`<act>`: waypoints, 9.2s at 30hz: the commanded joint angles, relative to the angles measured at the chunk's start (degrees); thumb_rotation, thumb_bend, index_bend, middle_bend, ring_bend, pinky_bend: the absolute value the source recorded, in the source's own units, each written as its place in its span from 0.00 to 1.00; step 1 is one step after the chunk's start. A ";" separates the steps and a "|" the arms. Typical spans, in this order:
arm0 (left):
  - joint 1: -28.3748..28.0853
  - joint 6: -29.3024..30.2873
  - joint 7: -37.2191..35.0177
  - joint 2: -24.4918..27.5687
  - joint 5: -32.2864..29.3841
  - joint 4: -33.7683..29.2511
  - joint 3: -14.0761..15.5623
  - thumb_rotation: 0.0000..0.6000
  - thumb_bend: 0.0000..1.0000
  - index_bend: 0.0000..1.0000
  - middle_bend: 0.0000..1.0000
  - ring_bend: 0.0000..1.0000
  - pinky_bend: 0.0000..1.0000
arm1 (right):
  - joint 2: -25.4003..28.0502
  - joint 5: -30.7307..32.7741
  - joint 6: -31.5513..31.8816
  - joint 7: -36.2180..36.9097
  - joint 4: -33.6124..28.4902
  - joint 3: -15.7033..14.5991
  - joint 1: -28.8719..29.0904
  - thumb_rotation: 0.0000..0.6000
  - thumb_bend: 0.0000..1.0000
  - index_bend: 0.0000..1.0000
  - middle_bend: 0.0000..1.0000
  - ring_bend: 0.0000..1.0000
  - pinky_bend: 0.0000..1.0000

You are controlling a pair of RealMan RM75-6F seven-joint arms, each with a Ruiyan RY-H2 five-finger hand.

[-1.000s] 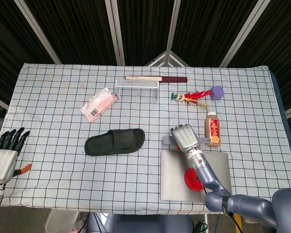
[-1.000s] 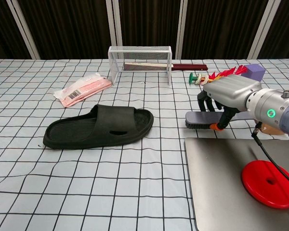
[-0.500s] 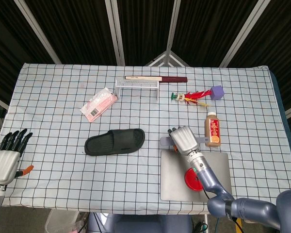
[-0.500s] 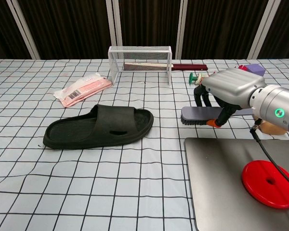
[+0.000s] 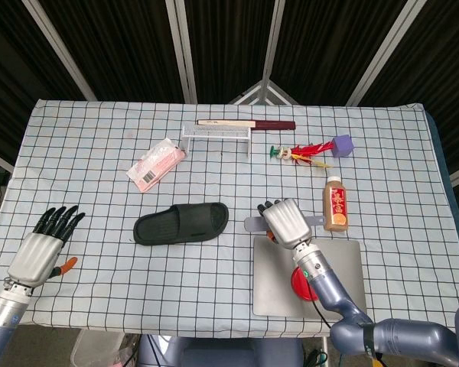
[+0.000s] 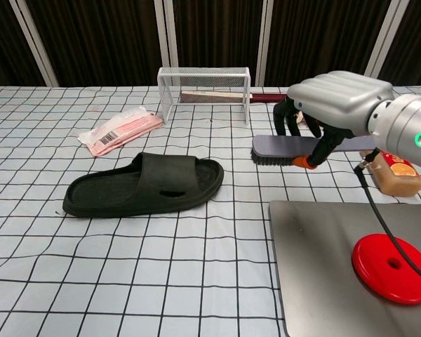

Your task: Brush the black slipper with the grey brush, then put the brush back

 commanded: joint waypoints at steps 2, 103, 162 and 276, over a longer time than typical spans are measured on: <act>-1.90 -4.46 2.27 -0.59 -0.93 0.88 0.55 1.00 0.44 0.00 0.00 0.00 0.01 | -1.52 3.34 -1.22 -1.59 -0.64 2.42 2.33 1.00 0.58 0.81 0.76 0.59 0.67; -25.61 -33.95 0.06 -13.22 -10.66 9.78 1.60 0.79 0.69 0.00 0.02 0.00 0.00 | -27.16 3.02 2.14 -7.49 29.63 3.55 11.74 1.00 0.77 0.81 0.76 0.59 0.66; -28.67 -36.55 5.06 -11.02 -16.65 3.15 1.67 0.79 0.74 0.00 0.01 0.00 0.00 | -33.11 5.95 9.40 -38.05 22.75 4.48 13.54 1.00 0.77 0.81 0.76 0.59 0.61; -3.08 5.27 -12.21 3.09 -3.84 -0.18 1.44 0.72 0.22 0.00 0.00 0.00 0.00 | -14.47 15.33 5.88 -19.42 18.90 -0.26 -3.04 1.00 0.66 0.00 0.20 0.28 0.33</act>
